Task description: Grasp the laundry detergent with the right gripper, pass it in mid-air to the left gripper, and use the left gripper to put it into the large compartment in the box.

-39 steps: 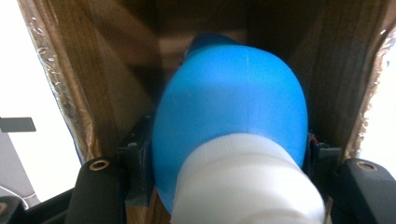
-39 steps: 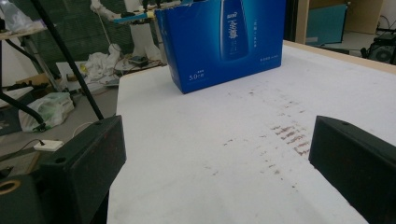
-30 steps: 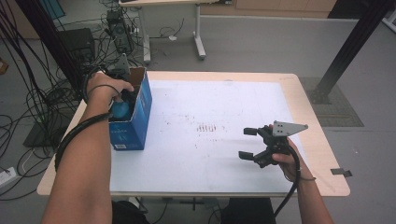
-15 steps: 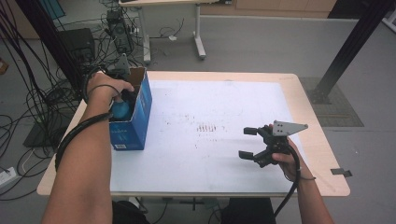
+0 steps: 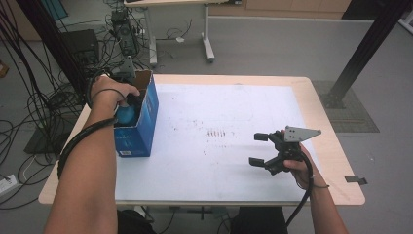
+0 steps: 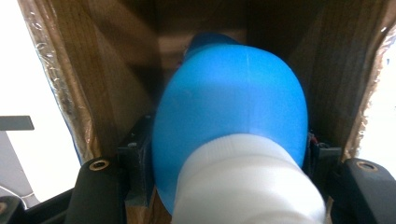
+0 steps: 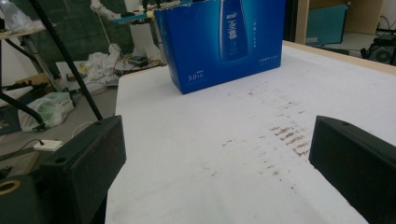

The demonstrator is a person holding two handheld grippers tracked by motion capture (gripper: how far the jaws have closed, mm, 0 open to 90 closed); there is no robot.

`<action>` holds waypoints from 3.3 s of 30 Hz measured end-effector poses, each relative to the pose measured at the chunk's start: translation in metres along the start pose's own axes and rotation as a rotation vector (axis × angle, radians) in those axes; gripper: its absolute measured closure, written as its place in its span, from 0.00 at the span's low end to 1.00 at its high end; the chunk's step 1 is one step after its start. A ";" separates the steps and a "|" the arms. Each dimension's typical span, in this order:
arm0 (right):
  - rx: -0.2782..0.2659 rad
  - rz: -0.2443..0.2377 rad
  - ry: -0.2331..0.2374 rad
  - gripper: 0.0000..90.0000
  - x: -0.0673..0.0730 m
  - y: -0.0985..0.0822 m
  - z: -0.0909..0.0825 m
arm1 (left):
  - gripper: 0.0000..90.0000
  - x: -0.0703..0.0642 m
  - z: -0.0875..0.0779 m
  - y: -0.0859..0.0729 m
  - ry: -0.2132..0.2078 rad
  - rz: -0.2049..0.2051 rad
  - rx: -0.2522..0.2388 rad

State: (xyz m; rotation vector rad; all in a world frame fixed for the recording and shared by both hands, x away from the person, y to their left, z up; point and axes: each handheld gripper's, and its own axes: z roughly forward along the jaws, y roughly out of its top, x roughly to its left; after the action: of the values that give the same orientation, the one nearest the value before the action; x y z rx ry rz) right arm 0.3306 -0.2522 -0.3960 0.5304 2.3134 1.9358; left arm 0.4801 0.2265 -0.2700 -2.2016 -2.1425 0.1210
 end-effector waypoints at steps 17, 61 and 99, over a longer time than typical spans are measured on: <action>-0.001 -0.002 0.001 0.04 0.000 0.000 0.001 | 0.40 0.000 0.000 0.000 -0.001 -0.003 -0.001; 0.007 -0.001 0.010 0.04 0.000 0.001 0.007 | 0.38 0.004 -0.006 -0.003 -0.035 -0.008 0.001; 0.025 -0.015 0.001 0.04 0.004 0.012 0.008 | 0.21 -0.018 -0.096 -0.040 0.002 0.077 -0.122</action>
State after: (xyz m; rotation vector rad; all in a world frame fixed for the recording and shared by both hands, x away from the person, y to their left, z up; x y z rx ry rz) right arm 0.3321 -0.2413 -0.3851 0.5132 2.3376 1.9036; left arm 0.4502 0.2106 -0.1704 -2.3490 -2.1183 -0.0081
